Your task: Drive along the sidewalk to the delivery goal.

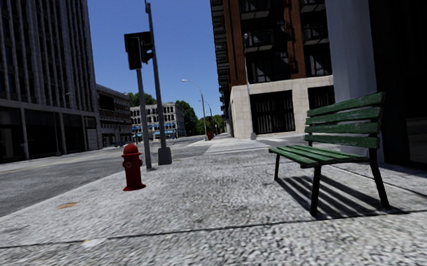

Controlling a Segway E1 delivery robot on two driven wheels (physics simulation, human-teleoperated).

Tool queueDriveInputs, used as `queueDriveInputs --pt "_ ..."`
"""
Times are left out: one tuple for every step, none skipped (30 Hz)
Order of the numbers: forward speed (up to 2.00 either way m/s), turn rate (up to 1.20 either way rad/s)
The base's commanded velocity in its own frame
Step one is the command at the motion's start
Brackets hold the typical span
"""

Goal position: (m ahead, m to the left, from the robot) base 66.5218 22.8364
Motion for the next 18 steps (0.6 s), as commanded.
queueDriveInputs --pt "2.00 0.00" --pt "2.00 0.00" --pt "2.00 0.00" --pt "2.00 0.00" --pt "2.00 0.00" --pt "2.00 0.00" --pt "2.00 0.00" --pt "2.00 0.00" --pt "2.00 0.00" --pt "2.00 0.00" --pt "2.00 0.00" --pt "2.00 0.00" --pt "2.00 0.00" --pt "2.00 0.00" --pt "2.00 0.00" --pt "2.00 0.00" --pt "2.00 0.00" --pt "2.00 0.00"
